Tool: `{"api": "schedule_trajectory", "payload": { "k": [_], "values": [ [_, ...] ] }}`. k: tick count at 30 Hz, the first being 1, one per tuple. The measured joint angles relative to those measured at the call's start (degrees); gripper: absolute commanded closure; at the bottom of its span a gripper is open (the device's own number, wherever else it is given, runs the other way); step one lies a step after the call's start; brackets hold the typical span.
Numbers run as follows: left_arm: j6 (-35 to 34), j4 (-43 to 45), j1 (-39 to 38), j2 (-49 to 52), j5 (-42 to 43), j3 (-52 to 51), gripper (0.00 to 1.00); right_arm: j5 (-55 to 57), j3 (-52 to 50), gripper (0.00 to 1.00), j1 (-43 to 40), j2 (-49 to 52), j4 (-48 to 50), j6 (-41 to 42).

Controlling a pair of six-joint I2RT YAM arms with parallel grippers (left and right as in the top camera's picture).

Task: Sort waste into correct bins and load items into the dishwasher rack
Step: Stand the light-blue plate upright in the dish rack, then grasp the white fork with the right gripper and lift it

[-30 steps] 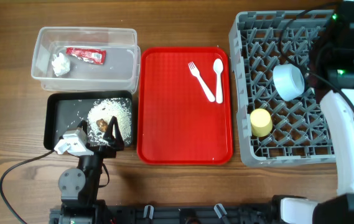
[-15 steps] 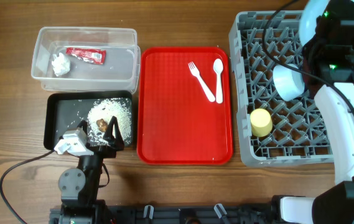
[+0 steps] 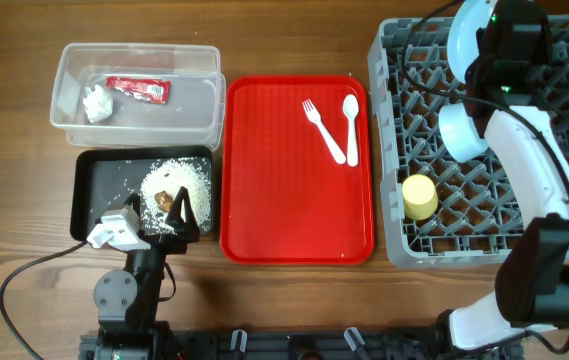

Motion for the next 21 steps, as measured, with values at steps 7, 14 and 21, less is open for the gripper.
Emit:
{"api": "schedule_trajectory", "payload": {
  "k": [7,14,21],
  "values": [
    [0.0,0.0,0.0,0.0,0.0,0.0,0.00,0.0,0.0,0.70,0.1,1.1,0.2,-3.0],
    [0.0,0.0,0.0,0.0,0.0,0.0,0.00,4.2,0.0,0.32,4.2,1.3,4.4,-6.5],
    [0.0,0.0,0.0,0.0,0.0,0.0,0.00,6.8,0.0,0.22,13.2,0.7,1.4,-6.6]
  ]
}}
